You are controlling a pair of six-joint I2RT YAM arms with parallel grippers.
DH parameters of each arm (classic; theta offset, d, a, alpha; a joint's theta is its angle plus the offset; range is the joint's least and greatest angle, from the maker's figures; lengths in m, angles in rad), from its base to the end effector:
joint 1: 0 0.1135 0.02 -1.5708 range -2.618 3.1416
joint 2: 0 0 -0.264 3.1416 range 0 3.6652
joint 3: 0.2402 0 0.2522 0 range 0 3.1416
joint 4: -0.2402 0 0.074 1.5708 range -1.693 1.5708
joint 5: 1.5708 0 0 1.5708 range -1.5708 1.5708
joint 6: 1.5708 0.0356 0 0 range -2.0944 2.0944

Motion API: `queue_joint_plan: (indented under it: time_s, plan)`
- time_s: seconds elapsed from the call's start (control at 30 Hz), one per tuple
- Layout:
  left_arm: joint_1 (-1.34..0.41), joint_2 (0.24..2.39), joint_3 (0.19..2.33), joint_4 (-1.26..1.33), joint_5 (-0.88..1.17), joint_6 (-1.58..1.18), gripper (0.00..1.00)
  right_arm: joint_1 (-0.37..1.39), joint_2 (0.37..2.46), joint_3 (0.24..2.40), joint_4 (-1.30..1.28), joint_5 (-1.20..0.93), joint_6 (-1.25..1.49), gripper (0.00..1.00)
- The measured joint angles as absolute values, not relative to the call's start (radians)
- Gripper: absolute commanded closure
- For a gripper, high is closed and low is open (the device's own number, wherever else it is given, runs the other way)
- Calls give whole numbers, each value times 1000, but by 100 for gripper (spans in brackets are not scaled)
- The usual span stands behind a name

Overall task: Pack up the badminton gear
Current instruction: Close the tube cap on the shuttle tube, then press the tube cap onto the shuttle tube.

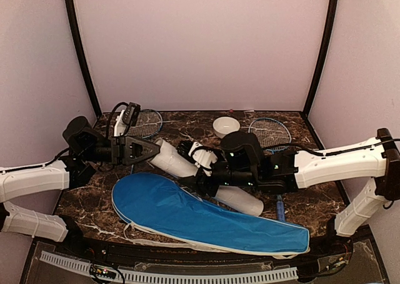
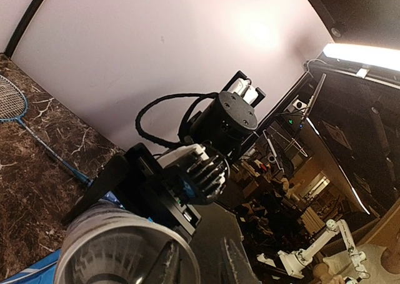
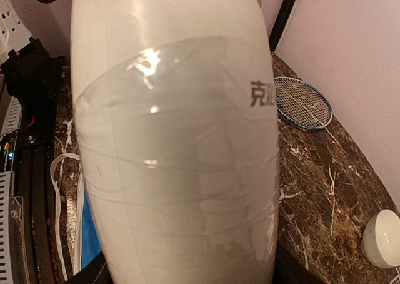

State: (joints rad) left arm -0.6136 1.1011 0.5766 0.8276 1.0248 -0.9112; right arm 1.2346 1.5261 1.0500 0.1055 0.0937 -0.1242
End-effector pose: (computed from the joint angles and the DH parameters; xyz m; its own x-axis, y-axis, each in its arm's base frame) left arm 0.1712 -0.1578 0.3058 -0.6137 -0.0697 -0.7864 0.7847 -0.1635 -0.5979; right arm 0.1204 0.3344 0.2787 -0.0057 -0.3901 -0.9207 -0.9189 0.3653 -0.1491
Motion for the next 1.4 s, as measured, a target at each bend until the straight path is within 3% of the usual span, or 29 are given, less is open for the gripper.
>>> queue_joint_plan:
  time_s: [0.3, 0.47, 0.63, 1.0, 1.4]
  plan:
    - [-618, 1132, 585, 855, 1063, -930, 71, 1231, 1510, 1041, 81, 94, -157, 38]
    - [-641, 1070, 698, 585, 1003, -770, 58, 1230, 1489, 1020, 138, 101, -147, 38]
    - [-648, 992, 794, 381, 904, -611, 52, 1230, 1456, 1010, 202, 96, -139, 38]
    - [-644, 944, 850, 147, 786, -464, 48, 1230, 1444, 1007, 202, 89, -137, 38]
    - [-644, 1036, 989, -83, 836, -349, 48, 1230, 1448, 1008, 173, 82, -143, 38]
